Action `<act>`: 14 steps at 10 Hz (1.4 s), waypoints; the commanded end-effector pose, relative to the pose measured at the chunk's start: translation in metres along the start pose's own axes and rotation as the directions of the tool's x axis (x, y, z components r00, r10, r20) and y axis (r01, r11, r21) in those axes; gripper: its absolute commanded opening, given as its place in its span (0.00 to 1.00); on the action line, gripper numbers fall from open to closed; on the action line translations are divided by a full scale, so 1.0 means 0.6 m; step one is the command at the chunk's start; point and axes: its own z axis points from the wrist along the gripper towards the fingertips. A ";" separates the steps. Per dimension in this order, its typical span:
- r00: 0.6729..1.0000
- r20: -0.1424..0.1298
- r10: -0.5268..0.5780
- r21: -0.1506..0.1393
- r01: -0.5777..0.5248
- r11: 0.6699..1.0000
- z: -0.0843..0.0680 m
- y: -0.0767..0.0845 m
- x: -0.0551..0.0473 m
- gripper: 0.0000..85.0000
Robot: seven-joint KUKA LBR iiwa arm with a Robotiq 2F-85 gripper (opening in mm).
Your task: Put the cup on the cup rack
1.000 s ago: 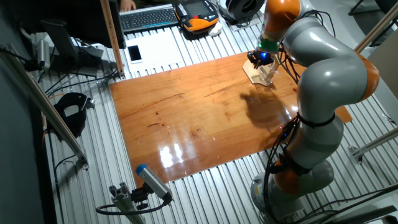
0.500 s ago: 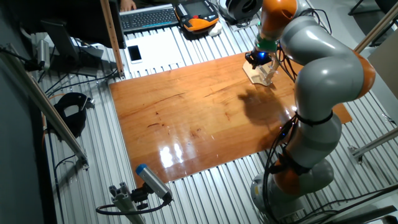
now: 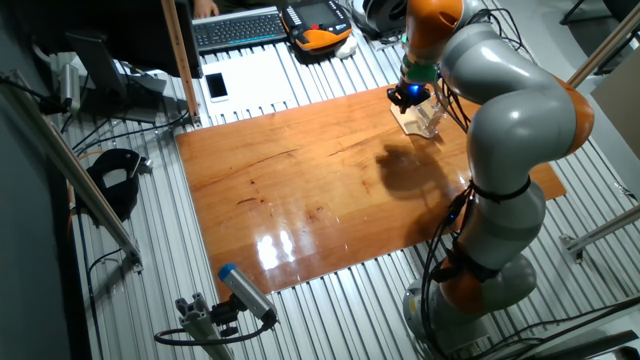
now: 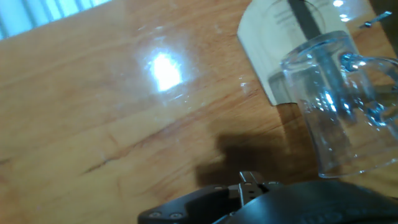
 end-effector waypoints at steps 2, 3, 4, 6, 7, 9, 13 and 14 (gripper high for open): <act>0.999 -0.006 -0.050 0.009 0.050 0.999 0.000 0.007 0.004 0.00; 0.997 -0.008 -0.071 0.020 0.071 0.997 0.001 0.011 0.009 0.00; 0.996 -0.012 -0.087 0.010 0.087 0.996 0.003 0.016 0.014 0.00; 0.994 -0.015 -0.107 0.002 0.107 0.994 0.007 0.028 0.028 0.00; 0.993 -0.020 -0.115 -0.005 0.115 0.993 0.008 0.030 0.030 0.00; 0.991 -0.018 -0.131 0.004 0.132 0.991 0.008 0.030 0.031 0.00; 0.991 -0.015 -0.134 0.016 0.134 0.991 0.009 0.033 0.034 0.00; 0.990 -0.009 -0.138 0.021 0.138 0.990 0.011 0.035 0.037 0.00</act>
